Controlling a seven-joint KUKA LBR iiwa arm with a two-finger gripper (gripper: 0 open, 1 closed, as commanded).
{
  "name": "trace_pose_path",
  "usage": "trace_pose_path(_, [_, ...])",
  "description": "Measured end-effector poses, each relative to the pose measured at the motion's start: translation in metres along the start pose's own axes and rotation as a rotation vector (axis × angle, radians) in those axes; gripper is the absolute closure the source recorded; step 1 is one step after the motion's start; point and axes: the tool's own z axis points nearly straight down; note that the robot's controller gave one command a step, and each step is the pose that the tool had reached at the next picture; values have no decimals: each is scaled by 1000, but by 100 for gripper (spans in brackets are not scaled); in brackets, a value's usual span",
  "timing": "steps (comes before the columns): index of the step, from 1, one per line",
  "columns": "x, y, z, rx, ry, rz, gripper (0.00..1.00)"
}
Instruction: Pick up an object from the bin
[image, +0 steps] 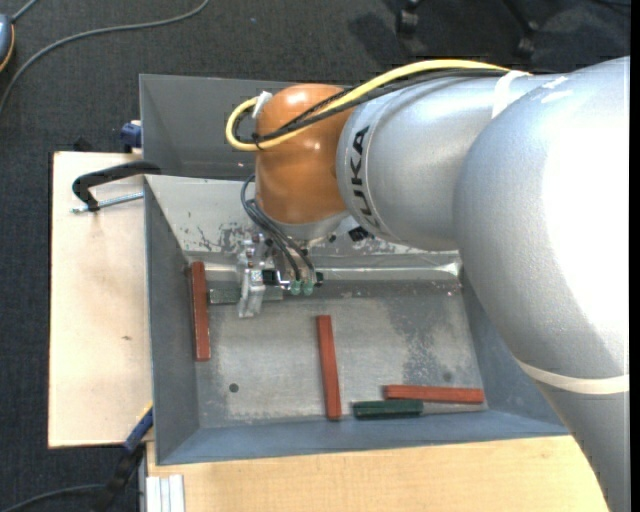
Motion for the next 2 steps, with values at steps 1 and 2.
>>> trace_pose_path(1, [0,1,-2,-1,-1,-1,0])
trace_pose_path(2, [2,-67,69,0,-1,-72,0])
